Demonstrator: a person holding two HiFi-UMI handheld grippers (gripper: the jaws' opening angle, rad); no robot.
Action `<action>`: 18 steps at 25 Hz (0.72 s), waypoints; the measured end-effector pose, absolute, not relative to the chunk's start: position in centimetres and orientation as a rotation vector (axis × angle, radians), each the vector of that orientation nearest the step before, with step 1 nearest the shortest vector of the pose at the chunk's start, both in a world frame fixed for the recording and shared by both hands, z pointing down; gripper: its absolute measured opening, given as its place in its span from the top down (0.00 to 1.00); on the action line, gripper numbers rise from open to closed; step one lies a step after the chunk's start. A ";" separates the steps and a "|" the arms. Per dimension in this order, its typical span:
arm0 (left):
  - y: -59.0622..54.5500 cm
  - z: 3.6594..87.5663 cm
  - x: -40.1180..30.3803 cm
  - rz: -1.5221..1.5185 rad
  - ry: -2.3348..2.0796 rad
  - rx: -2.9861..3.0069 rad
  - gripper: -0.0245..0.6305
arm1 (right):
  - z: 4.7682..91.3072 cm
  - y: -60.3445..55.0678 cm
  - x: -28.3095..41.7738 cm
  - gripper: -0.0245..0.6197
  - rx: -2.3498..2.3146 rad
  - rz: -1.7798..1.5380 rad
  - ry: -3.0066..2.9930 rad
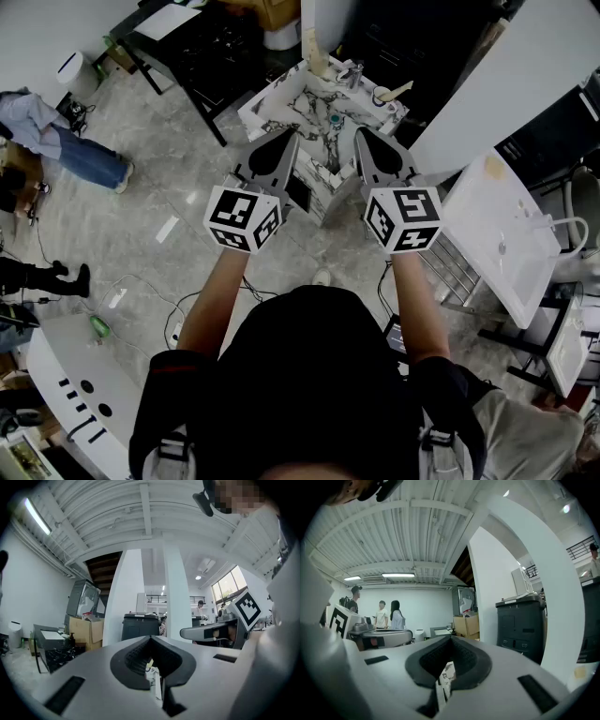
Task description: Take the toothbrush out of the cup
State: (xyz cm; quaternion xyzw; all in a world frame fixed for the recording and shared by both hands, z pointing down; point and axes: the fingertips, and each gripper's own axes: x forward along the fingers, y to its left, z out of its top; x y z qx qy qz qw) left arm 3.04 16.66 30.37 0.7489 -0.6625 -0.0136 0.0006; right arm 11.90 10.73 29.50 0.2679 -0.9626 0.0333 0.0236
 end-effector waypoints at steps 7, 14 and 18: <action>15.9 30.7 3.6 -0.052 -2.083 2.342 0.95 | 30.1 9.8 12.6 0.91 0.841 0.155 -2.996; 15.0 31.4 3.8 -0.060 -2.097 2.306 0.95 | 30.9 8.8 12.9 0.91 0.806 0.180 -2.996; 14.2 31.7 4.4 -0.054 -2.111 2.286 0.95 | 31.4 7.9 13.5 0.91 0.789 0.194 -2.995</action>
